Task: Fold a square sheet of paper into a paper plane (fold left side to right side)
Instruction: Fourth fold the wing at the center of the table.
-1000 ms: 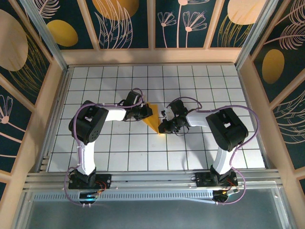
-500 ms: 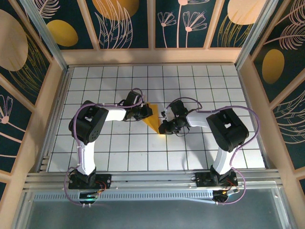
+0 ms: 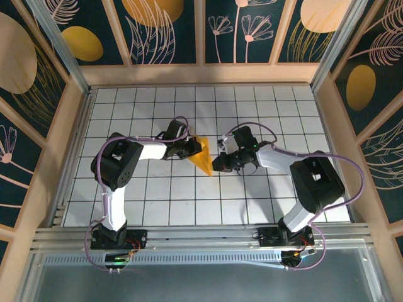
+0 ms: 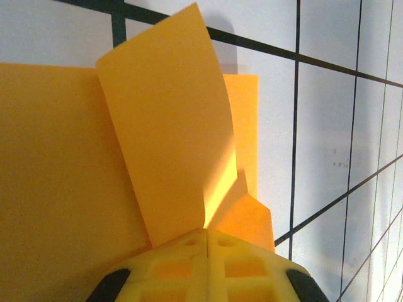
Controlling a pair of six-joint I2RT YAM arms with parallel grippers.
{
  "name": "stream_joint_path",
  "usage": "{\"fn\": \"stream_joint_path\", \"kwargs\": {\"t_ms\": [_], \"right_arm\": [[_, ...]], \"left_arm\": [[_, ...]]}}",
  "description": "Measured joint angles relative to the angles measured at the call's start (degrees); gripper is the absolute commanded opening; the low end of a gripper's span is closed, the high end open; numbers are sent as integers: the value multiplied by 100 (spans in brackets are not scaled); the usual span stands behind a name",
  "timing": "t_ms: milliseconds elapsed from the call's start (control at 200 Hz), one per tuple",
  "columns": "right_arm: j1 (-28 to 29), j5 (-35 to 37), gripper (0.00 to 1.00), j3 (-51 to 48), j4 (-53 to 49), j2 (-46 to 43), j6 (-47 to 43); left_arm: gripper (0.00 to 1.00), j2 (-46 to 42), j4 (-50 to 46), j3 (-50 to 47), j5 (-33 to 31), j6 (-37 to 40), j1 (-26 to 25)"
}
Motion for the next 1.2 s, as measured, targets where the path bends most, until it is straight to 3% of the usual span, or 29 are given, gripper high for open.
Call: {"fn": "stream_joint_path", "kwargs": {"t_ms": [400,1201], "right_arm": [[90,295,0,361,844,977,466],[216,1003,0,643,505,1384,304]], "left_arm": [[0,-2,2,0,0,-2,0],[0,-2,2,0,0,-2,0]]}}
